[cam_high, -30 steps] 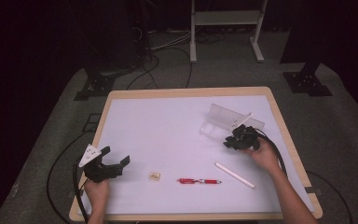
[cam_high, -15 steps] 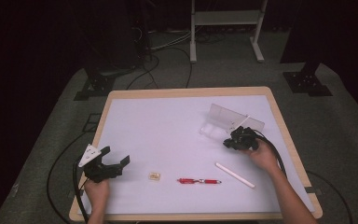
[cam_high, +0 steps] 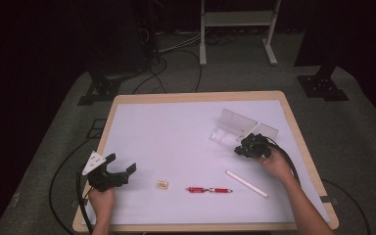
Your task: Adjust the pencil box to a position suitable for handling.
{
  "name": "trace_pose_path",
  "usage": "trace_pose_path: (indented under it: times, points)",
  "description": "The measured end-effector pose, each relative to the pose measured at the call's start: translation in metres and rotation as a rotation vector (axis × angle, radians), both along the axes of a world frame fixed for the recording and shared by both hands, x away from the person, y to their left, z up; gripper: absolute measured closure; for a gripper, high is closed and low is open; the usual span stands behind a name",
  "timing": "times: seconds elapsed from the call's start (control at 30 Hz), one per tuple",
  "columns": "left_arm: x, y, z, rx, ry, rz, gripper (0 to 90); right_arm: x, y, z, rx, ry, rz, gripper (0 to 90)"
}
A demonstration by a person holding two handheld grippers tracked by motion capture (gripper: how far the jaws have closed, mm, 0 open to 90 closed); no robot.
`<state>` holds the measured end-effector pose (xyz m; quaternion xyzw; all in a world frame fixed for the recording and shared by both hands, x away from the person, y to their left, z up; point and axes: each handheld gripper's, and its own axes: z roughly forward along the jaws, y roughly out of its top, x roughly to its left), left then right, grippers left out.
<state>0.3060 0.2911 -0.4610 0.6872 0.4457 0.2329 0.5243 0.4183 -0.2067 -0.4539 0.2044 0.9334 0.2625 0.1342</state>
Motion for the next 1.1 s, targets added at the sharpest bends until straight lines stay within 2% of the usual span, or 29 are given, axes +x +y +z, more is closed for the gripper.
trace_pose_path:
  times: [0.23, 0.63, 0.83, 1.1]
  points:
    - [0.0, 0.0, 0.0, -0.001, 0.0, 0.0, 0.0, -0.002, 0.001, 0.002, -0.016, -0.019, 0.004, 86.3]
    - [0.0, 0.0, 0.0, 0.001, 0.003, 0.001, 0.0, -0.006, -0.003, 0.016, -0.002, -0.024, 0.018, 86.5]
    - [0.0, 0.0, 0.0, -0.001, 0.004, 0.0, 0.0, -0.009, 0.004, 0.03, 0.024, -0.042, 0.056, 86.6]
    - [0.0, 0.0, 0.0, -0.006, 0.004, 0.001, 0.0, -0.013, 0.015, 0.039, 0.035, -0.051, 0.097, 86.5]
